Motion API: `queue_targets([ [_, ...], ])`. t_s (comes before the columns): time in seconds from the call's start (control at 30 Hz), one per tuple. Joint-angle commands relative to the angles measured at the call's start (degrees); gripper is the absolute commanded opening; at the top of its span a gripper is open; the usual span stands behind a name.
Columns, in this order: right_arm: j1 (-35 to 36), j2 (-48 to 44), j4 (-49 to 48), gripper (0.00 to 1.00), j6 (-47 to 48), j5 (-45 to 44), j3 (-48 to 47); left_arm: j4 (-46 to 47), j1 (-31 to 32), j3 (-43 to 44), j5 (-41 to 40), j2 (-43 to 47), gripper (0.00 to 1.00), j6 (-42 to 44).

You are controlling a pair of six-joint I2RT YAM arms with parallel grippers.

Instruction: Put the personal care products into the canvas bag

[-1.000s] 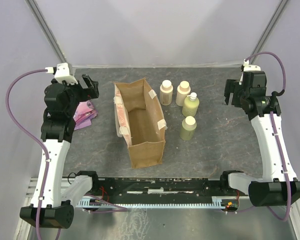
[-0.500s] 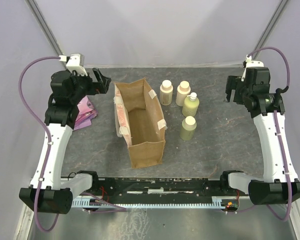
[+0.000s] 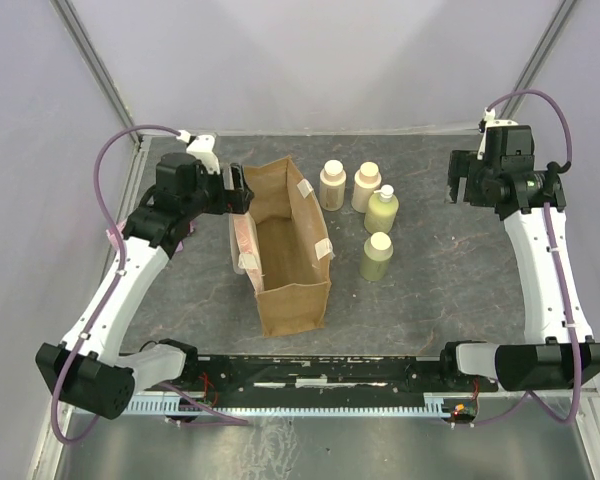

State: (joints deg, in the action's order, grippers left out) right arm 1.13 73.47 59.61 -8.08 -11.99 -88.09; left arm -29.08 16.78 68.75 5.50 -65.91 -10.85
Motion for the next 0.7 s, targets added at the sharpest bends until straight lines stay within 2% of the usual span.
queue_targets([
  [0.0,0.28,0.17,0.59,0.98,0.13,1.26,-3.22,-0.46,0.50,-2.31,-5.02,-0.53,1.00,-0.75],
  [0.13,0.30,0.48,0.59,0.98,0.23,1.42,-3.13,-0.38,0.54,-3.66,-5.62,-0.77,0.97,-0.75],
  [0.3,0.41,0.90,0.29,0.96,0.24,2.72,-2.81,1.35,0.67,-7.32,-2.97,-0.78,0.68,-1.62],
  [0.47,0.92,1.72,0.13,0.85,0.18,5.26,-3.15,4.20,1.22,-11.23,0.57,0.29,0.32,-4.43],
  [0.53,1.42,2.30,0.15,0.79,-0.15,7.14,-3.50,3.96,1.89,-11.99,0.77,1.14,0.25,-5.32],
  [0.67,4.19,3.95,-0.13,0.73,-0.75,8.48,-3.84,1.70,3.71,-13.06,0.37,4.44,0.20,-7.72],
])
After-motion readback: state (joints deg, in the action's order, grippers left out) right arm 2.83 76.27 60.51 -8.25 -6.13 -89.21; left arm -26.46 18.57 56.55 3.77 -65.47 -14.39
